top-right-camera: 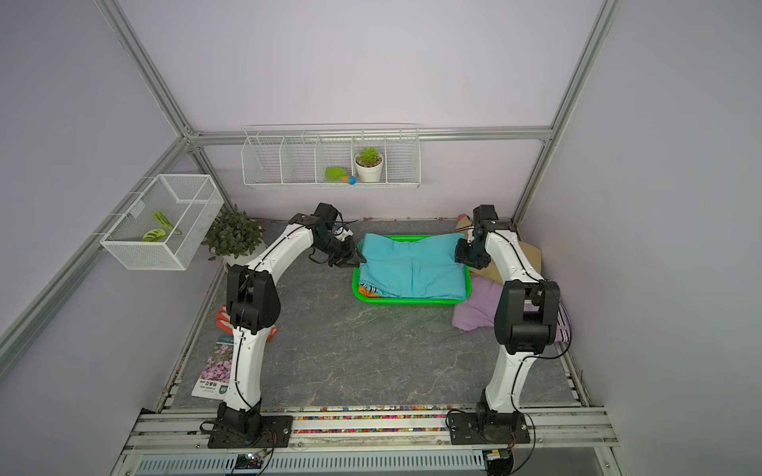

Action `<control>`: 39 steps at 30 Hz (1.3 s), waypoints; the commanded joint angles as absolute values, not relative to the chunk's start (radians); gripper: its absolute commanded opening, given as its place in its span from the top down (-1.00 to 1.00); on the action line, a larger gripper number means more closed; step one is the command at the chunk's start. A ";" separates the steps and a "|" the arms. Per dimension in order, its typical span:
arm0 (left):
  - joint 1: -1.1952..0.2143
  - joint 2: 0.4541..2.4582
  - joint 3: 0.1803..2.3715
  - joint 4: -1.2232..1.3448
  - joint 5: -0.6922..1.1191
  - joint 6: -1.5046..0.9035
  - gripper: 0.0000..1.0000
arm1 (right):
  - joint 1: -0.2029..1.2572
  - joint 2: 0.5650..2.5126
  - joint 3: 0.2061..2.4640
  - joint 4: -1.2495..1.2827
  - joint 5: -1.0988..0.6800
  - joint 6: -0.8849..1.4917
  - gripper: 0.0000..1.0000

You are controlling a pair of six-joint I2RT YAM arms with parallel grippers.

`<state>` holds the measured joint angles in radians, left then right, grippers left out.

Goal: Put the folded long pants in the basket
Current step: Place the long pant in the basket, then move the basket to the center of the board.

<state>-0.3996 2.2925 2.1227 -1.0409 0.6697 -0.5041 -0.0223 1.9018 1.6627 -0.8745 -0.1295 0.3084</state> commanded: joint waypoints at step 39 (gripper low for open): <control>-0.379 1.589 1.475 -0.878 0.601 -0.456 -0.07 | 0.432 2.120 1.905 -0.770 -0.218 0.462 -0.13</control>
<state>-0.3862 1.6165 1.4929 -0.8906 0.6170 -0.4828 0.4637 2.1784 1.9175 -0.7494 -0.2584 0.4606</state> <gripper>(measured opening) 0.536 0.556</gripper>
